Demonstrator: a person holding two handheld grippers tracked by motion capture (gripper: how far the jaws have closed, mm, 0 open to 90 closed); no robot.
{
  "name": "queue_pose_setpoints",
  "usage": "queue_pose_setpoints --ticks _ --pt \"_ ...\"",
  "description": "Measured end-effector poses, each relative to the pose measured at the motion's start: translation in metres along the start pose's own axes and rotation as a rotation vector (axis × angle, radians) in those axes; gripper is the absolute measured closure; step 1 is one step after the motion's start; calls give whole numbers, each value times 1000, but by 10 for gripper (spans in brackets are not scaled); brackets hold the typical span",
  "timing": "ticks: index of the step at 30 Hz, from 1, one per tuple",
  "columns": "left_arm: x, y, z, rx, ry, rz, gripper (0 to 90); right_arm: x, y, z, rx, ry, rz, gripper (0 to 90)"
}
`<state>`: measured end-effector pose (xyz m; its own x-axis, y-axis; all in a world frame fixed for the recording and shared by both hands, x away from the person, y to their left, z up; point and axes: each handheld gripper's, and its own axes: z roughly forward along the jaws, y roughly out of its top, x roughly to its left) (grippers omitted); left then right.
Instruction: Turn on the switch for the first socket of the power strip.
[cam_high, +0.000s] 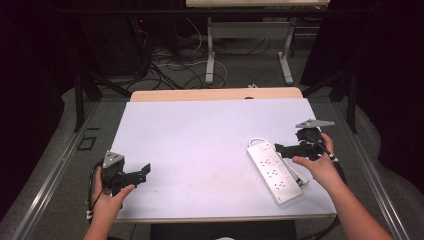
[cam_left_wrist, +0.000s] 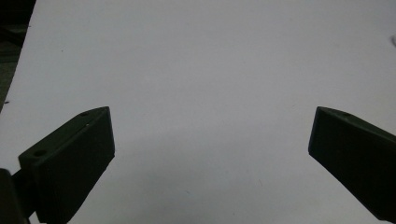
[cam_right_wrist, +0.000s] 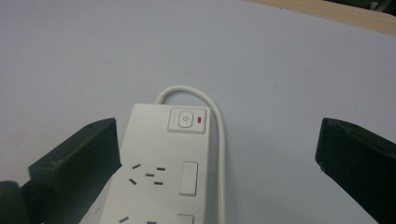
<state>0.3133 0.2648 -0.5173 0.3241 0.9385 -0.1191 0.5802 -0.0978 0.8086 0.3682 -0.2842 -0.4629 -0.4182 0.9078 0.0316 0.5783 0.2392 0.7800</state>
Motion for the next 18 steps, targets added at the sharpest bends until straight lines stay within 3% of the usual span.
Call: queue_pose_setpoints --ticks 13,18 --pt "-1 0 1 -6 -6 1 3 -5 -24 -21 -62 -21 8 0" --pt "-1 0 0 -5 -6 2 3 -9 -35 -28 -92 -55 31 0"
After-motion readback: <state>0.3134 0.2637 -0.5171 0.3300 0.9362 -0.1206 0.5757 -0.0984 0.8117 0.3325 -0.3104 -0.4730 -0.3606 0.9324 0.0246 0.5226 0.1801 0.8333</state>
